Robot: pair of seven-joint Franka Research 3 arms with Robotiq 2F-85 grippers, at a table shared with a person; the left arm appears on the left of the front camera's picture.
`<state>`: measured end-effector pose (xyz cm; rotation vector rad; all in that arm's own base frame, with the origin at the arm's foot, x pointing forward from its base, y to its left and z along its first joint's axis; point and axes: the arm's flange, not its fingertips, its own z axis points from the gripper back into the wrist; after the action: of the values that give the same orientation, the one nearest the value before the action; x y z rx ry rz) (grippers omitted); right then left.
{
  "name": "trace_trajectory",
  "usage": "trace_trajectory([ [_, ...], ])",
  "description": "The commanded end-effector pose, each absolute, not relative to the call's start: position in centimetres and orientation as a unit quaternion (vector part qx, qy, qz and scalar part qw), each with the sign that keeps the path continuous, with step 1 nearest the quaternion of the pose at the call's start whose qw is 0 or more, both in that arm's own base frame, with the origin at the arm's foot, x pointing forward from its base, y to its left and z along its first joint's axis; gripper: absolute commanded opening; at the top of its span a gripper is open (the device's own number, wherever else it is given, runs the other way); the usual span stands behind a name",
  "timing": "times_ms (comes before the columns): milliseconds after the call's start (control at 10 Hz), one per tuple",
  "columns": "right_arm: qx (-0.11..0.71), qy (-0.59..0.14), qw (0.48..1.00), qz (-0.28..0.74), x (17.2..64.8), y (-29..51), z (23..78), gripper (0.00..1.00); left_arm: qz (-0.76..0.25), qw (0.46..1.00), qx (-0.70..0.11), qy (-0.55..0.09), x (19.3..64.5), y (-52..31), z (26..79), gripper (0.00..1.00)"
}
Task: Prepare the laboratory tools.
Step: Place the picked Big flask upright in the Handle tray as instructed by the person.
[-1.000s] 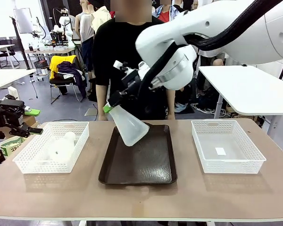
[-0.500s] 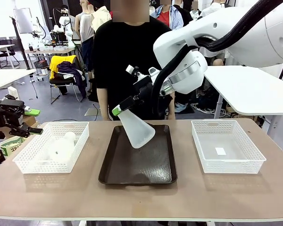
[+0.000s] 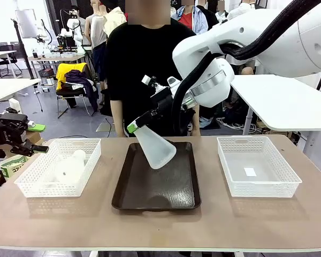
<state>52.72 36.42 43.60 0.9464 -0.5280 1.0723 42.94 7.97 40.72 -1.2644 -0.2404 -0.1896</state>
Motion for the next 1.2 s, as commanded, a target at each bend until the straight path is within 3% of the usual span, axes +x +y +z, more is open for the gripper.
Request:
trace_trajectory([
  [0, 0.429, -0.240, 0.721, 0.489, 52.6, 36.6, 43.6, 0.00, -0.092, 0.797, -0.586, -0.110, 42.8, 8.2, 40.8, 1.00],
  [100, 0.456, -0.269, 0.660, 0.533, 52.1, 37.1, 43.3, 0.00, -0.092, 0.797, -0.586, -0.110, 42.8, 8.2, 40.8, 1.00],
  [500, 0.443, -0.368, 0.575, 0.581, 53.4, 35.9, 41.5, 0.00, -0.092, 0.797, -0.586, -0.110, 42.8, 8.2, 40.8, 1.00],
  [1100, 0.532, -0.508, 0.464, 0.493, 57.9, 33.1, 36.4, 0.00, -0.092, 0.797, -0.586, -0.110, 42.8, 8.2, 40.8, 1.00],
])
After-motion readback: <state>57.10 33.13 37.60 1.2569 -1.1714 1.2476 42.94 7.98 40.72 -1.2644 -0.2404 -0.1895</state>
